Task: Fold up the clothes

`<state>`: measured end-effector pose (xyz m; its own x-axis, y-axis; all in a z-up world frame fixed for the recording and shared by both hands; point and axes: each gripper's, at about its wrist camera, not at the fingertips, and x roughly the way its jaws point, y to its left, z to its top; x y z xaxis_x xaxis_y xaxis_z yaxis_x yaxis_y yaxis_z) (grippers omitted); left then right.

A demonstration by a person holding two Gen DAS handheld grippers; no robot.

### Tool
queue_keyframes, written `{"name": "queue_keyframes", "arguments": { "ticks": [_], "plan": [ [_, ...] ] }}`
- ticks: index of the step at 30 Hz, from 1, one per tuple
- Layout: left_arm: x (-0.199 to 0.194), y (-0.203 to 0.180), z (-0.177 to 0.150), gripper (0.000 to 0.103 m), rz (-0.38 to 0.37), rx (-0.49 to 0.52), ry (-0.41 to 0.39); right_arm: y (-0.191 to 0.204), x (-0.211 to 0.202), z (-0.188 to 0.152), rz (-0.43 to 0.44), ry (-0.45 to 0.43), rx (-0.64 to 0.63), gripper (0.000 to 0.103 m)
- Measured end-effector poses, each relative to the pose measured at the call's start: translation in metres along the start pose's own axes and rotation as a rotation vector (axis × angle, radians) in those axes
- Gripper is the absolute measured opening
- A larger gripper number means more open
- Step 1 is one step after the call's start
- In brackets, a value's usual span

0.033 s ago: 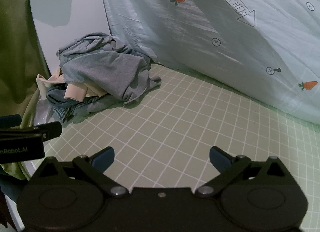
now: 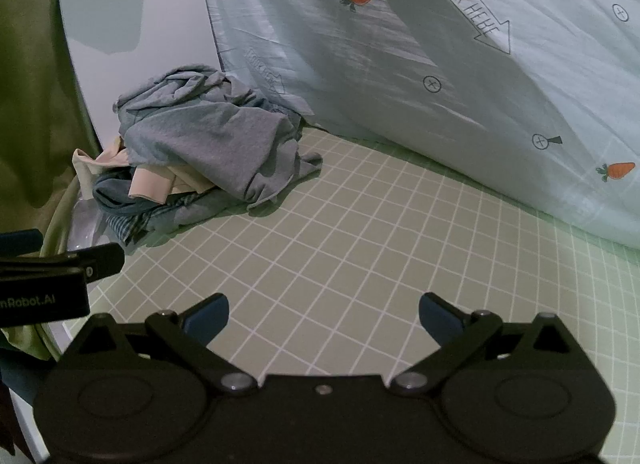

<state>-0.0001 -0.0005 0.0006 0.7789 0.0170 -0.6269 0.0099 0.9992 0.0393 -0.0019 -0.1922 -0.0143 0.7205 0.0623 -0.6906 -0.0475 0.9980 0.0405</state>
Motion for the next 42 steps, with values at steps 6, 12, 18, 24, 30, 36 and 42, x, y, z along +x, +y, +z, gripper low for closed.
{"name": "queue_keyframes", "arguments": {
  "ticks": [6,12,18,24,30,36,42],
  "plan": [
    [-0.001,-0.002,0.0,0.103,-0.002,-0.001,-0.002,0.001,0.0,-0.001,0.0,-0.001,0.001,0.103],
    [0.001,-0.002,-0.002,0.103,0.0,-0.001,-0.001,-0.003,-0.001,-0.002,0.003,-0.001,0.003,0.103],
    [0.001,-0.002,-0.003,0.103,-0.002,0.002,-0.002,-0.003,0.0,-0.003,0.002,-0.001,0.006,0.103],
    [0.004,-0.003,-0.001,0.103,-0.005,0.002,0.002,-0.005,0.0,-0.003,0.003,0.001,0.01,0.103],
    [0.005,-0.005,0.0,0.103,-0.005,0.007,0.004,-0.008,0.002,-0.002,0.003,0.003,0.014,0.103],
    [0.005,-0.006,0.0,0.103,-0.004,0.01,0.006,-0.01,0.003,-0.002,0.003,0.005,0.019,0.103],
    [0.006,-0.008,0.002,0.103,-0.007,0.012,0.004,-0.01,0.004,-0.001,0.004,0.005,0.021,0.103]
  ]
}}
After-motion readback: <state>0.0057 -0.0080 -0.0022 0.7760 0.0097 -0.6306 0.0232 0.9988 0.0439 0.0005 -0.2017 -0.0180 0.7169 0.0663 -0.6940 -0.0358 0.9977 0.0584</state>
